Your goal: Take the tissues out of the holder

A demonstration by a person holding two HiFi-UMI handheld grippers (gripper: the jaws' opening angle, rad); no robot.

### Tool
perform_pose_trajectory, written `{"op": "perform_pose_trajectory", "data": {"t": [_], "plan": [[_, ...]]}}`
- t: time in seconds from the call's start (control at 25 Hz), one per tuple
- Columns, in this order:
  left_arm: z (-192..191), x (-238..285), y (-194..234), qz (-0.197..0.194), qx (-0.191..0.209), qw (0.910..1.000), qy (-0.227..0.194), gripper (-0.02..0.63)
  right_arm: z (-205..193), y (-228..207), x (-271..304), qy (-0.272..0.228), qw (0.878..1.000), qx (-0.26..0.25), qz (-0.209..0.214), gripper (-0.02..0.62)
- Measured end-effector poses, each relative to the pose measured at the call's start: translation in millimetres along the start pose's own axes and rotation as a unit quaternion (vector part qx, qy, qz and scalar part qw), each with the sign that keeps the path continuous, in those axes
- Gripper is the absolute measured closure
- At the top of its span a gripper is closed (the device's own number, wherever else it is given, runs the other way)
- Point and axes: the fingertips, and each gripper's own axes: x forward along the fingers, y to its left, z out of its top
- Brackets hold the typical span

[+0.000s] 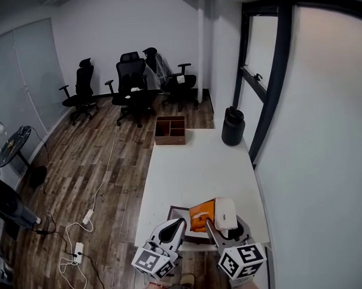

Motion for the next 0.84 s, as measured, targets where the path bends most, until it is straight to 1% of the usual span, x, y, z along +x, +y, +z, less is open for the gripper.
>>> {"op": "perform_pose_trajectory", "data": {"t": [0.32, 0.84], "plan": [[-0.4, -2.2, -1.9, -0.001, -0.001, 1.0000, 0.002, 0.604, 3.9, 3.3, -3.9, -0.004, 1.000, 0.001, 0.003, 0.321], [-6.5, -4.7, -0.2, -0.001, -0.006, 0.9999, 0.011, 0.604, -6.7, 0.2, -1.9, 0.010, 1.000, 0.002, -0.002, 0.321]]}}
